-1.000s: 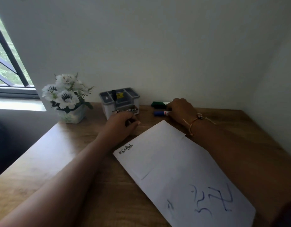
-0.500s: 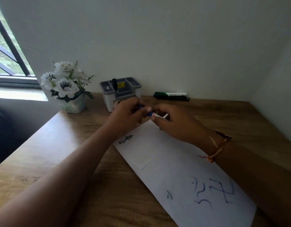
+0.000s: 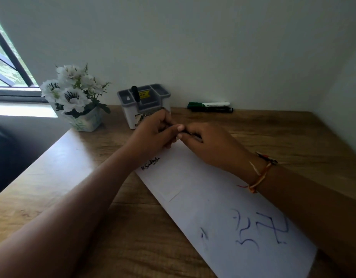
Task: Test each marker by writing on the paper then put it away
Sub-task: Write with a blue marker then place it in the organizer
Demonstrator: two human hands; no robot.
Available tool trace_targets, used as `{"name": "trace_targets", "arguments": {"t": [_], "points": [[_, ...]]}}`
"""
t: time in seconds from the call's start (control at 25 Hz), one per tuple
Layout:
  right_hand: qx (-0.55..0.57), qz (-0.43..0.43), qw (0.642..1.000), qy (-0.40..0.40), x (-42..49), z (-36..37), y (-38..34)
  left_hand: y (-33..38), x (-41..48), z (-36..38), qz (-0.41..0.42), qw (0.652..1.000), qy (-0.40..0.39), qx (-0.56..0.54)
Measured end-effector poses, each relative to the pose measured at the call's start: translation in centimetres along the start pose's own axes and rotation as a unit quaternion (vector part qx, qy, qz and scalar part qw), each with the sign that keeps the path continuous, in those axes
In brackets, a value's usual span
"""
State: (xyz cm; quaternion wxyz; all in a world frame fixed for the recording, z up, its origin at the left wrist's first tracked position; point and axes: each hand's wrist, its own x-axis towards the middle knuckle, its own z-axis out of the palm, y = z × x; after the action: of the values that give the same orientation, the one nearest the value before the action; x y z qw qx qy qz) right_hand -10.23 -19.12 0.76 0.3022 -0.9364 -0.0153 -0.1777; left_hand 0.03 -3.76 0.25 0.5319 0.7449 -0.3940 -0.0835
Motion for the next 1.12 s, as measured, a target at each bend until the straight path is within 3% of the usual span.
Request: {"name": "trace_targets", "arguments": {"t": [0.24,0.44,0.52,0.6,0.68,0.84,1.0,1.12], "points": [[0.021,0.041,0.999,-0.014,-0.3,-0.1,-0.6,0.3,-0.1,-0.4,-0.004,1.0,0.009,0.0],[0.207,0.164,0.964,-0.027,-0.4,-0.7,-1.0,-0.1,0.0,-2.0,-0.074,0.997,0.011,0.031],[0.336,0.2,0.92,-0.03,-0.4,-0.9,-1.6,-0.2,0.0,-2.5,-0.099,0.994,-0.012,0.035],[0.482,0.23,0.845,-0.044,-0.5,-0.9,-2.0,-0.4,0.1,-2.8,-0.118,0.991,-0.043,0.041],[0.531,0.223,0.816,-0.049,-0.8,-0.8,-2.4,-0.3,0.1,-3.0,-0.136,0.987,-0.065,0.061],[0.471,0.178,0.863,-0.05,-1.0,0.3,-3.0,0.2,-0.1,-4.0,-0.133,0.96,-0.148,0.196],[0.242,0.088,0.965,-0.049,-1.8,1.8,-2.7,0.4,-0.3,-4.4,-0.174,0.942,-0.214,0.194],[0.213,0.08,0.972,-0.052,-2.6,2.0,-2.4,0.2,-0.2,-3.9,-0.161,0.939,-0.209,0.219]]}}
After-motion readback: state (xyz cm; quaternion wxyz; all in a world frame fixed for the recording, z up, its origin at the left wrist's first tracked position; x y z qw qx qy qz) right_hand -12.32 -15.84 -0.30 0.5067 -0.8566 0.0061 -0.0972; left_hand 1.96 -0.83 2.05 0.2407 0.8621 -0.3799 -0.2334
